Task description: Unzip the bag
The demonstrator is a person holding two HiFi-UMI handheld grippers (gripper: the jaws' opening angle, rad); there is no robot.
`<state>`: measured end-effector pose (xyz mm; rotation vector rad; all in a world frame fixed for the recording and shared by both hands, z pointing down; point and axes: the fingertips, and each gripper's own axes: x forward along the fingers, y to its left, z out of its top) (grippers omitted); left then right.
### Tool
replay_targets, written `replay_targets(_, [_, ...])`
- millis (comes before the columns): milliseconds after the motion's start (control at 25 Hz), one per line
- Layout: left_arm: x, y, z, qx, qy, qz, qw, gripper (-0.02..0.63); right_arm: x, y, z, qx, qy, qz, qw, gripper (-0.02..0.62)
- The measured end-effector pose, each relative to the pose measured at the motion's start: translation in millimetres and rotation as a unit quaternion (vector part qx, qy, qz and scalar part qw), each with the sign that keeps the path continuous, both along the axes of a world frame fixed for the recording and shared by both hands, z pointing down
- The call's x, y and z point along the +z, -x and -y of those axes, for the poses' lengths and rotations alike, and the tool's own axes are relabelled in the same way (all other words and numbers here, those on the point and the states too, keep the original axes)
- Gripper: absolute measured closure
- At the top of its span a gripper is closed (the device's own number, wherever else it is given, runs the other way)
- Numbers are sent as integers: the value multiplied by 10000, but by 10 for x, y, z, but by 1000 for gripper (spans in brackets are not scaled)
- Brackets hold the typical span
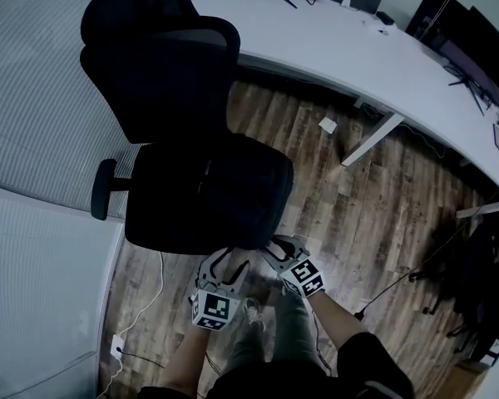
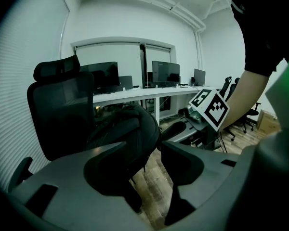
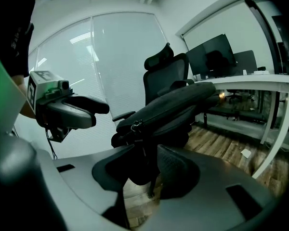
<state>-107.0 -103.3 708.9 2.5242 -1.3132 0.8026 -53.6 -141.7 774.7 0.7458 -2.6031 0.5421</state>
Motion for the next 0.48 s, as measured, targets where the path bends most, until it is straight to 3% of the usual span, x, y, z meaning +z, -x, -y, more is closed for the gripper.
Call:
replay_targets(80, [39, -8, 8, -2, 29, 8, 10000, 387, -14, 16, 7, -75, -41, 76, 9999, 448])
replay_targets(200, [82, -22, 22, -10, 81, 22, 10000, 387, -55, 12, -30, -183, -27, 170, 9997, 525])
replay_targets(480, [110, -155, 87, 67, 109, 86, 9999, 387, -162, -154, -118, -106, 427, 688, 9967, 533])
